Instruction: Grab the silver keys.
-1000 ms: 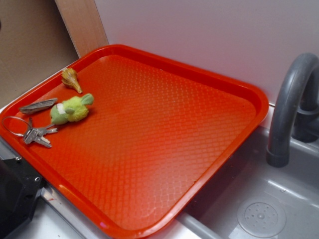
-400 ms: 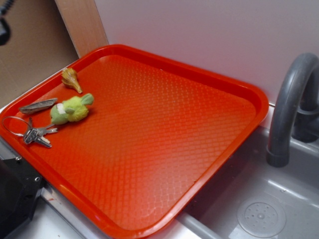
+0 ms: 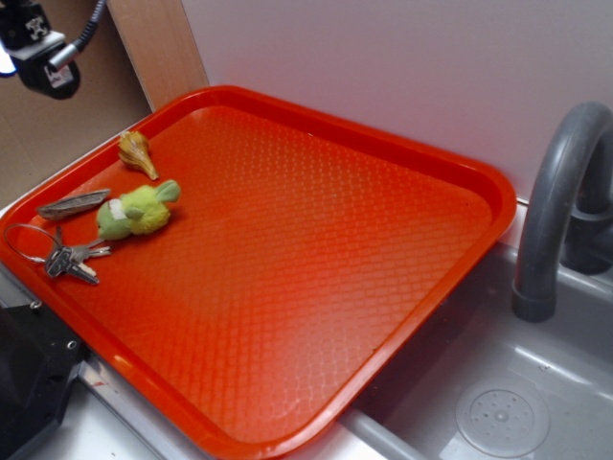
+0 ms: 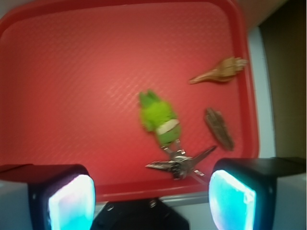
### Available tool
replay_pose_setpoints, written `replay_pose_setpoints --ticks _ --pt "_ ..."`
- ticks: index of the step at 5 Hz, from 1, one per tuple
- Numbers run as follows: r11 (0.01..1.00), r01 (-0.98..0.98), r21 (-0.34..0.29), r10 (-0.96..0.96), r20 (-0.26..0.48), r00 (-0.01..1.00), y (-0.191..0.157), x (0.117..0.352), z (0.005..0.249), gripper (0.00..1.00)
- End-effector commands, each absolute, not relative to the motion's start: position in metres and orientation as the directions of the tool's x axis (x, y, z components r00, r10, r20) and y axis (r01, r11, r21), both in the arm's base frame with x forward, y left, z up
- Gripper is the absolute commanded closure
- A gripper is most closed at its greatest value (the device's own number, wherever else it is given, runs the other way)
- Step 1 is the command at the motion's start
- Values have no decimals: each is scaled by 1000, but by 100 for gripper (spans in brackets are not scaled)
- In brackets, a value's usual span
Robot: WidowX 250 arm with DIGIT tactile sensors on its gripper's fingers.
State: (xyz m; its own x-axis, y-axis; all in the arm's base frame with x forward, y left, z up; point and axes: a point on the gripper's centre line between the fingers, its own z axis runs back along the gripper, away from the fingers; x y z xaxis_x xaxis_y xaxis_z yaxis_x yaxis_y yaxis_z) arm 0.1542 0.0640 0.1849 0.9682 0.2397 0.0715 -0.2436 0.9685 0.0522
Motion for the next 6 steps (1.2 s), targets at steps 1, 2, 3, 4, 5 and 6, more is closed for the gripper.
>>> replay_pose_setpoints --ticks 1,2,3,4,5,6 --pt "980 -192 59 188 58 980 86 124 172 0" --pt "978 -190 87 186 45 981 94 113 162 0" --pt "982 -146 122 143 30 989 98 108 153 0" --pt "980 103 169 -107 19 994 104 113 137 0" --pt "929 347 127 -349 -2 937 113 104 139 0" --pt "822 567 58 -569 31 822 120 86 142 0"
